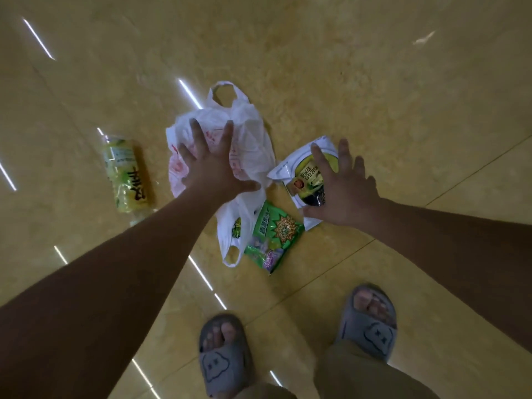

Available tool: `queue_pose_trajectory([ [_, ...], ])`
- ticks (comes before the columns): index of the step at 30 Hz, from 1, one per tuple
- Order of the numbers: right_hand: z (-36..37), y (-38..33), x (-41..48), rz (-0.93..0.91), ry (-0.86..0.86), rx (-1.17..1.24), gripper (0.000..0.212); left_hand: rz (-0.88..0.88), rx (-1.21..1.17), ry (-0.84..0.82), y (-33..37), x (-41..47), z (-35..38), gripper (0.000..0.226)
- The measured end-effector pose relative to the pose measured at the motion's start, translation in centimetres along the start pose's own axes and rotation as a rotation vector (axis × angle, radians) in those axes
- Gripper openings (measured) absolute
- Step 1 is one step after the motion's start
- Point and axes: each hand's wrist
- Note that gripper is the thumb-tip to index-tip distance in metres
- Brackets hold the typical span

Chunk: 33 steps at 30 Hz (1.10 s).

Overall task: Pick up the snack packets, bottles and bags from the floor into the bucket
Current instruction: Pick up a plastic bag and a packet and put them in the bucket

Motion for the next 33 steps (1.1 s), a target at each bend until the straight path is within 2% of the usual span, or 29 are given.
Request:
queue_pose_trajectory([
  [3,1.4,-0.9,1.9,0.010,0.031,0.005,0.134,-0.035,0.016,-0.040,-0.6,2.3,1.9,0.134],
  [5,2.2,-1.7,2.9,0.031,0.045,-0.025,0.136,-0.040,0.057,-0.050,-1.1,3.2,3.2,0.121],
  [8,2.8,-2.8,3.7,0.090,0.097,-0.068,0.130,0.000,0.086,0.050,-1.5,4.2,4.0,0.087],
  [11,2.5,-2.9,3.9,0.093,0.073,-0.084,0.128,0.079,0.098,0.143,-1.6,3.9,2.9,0.039],
  [12,2.2,-2.7,3.8,0.090,0.067,-0.086,0.128,0.105,0.078,0.154,-1.6,3.6,2.4,0.034],
  [15,0.8,-1.8,2.8,0.090,0.036,-0.089,0.125,0.189,0.003,0.185,-1.7,2.2,0.2,0.032],
  [22,-3.9,0.1,-2.8,0.070,0.013,-0.144,0.121,0.229,-0.045,0.224,0.8,-2.1,-6.4,0.026],
  [29,-12.6,0.8,-9.1,0.065,0.034,-0.150,0.120,0.275,-0.136,0.261,5.8,-7.2,-14.4,0.021],
  [33,-18.6,0.3,-13.6,0.068,0.061,-0.131,0.118,0.321,-0.208,0.263,8.7,-10.9,-19.6,0.011],
])
Point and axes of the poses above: each hand's wrist, its own x-axis towards the middle knuckle, its own z-axis out of the palm, y = z × x, and after that the axes turned 15 degrees about -x, right-handed
